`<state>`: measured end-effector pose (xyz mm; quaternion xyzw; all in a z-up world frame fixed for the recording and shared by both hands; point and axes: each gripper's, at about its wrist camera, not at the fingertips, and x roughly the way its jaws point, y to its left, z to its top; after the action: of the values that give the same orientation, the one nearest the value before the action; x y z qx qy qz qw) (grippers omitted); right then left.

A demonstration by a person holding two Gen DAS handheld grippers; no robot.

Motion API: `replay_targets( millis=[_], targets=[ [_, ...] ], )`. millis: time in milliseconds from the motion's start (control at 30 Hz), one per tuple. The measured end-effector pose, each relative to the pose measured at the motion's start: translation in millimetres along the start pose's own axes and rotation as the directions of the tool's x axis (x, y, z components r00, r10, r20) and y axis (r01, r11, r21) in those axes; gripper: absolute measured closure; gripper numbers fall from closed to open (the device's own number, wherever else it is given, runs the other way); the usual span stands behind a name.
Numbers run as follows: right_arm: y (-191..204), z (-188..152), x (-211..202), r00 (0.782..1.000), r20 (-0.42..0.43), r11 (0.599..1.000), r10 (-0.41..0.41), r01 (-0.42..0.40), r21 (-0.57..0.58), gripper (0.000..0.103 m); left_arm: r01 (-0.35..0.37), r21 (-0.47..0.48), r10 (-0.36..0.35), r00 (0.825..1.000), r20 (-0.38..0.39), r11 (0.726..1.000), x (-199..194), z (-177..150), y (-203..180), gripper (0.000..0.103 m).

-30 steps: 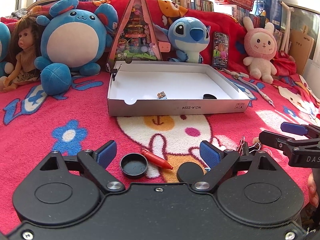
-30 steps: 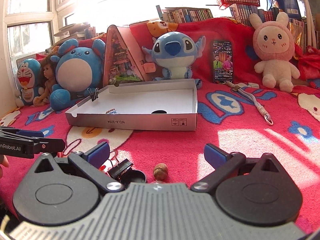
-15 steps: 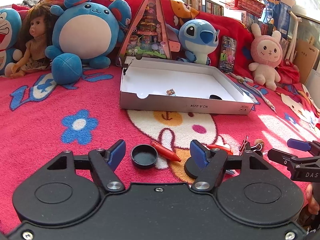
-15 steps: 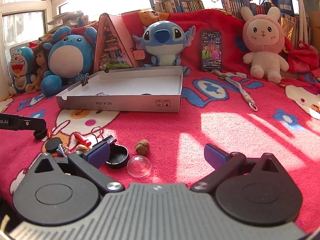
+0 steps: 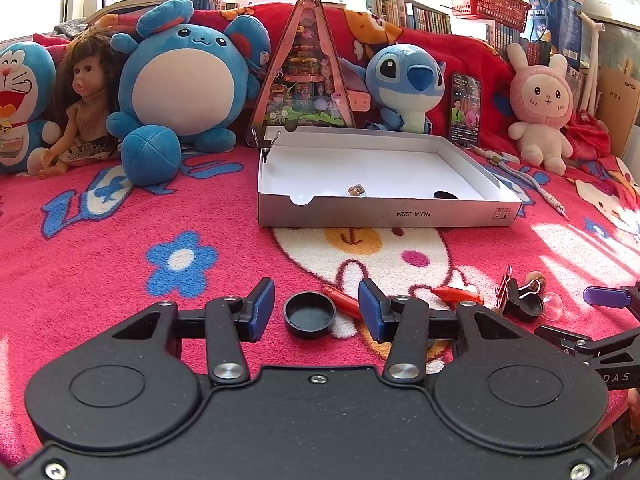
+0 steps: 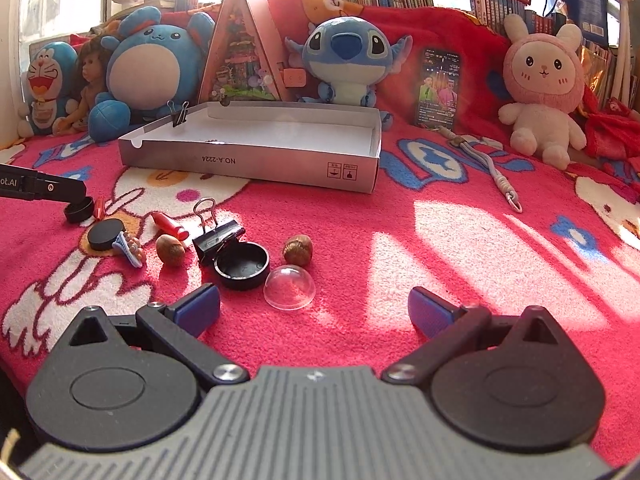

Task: Organize rigid objects
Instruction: 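Grasp a black round cup with the left tool while the right tool grasps the clear plastic dome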

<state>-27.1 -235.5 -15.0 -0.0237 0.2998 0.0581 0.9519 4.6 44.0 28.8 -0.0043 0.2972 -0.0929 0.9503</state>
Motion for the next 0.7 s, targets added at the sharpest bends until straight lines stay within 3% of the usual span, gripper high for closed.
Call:
replay_targets(
  millis=[67,167,267,333,533,700],
  targets=[
    [0,0,1,1.0,-0.005,1.0,0.004,-0.004,0.009,0.0,-0.008,0.003,0.008,1.0,-0.001,1.0,0,-1,2,0.058],
    [1,1,0,1.0,-0.001,1.0,0.017,-0.017,0.004,0.012,-0.012,-0.003,0.012,1.0,-0.018,1.0,3,-5,4,0.058],
    [5,1,-4,0.999,0.007,0.999,0.035,-0.035,-0.011,0.026,-0.004,-0.016,0.004,1.0,-0.029,1.0,4,-8,5,0.058],
    [7,2,-6,0.999,0.012,0.999,0.033,-0.032,-0.018,0.042,0.0,-0.019,-0.001,0.999,-0.032,1.0,4,-9,5,0.058],
    [10,4,-8,0.999,0.018,0.999,0.031,-0.03,-0.028,0.069,-0.017,-0.013,0.017,0.999,-0.037,1.0,5,-14,5,0.058],
    [12,4,-9,1.0,0.023,0.999,0.021,-0.02,-0.037,0.071,-0.015,-0.007,0.014,0.999,-0.049,1.0,9,-17,4,0.063]
  ],
)
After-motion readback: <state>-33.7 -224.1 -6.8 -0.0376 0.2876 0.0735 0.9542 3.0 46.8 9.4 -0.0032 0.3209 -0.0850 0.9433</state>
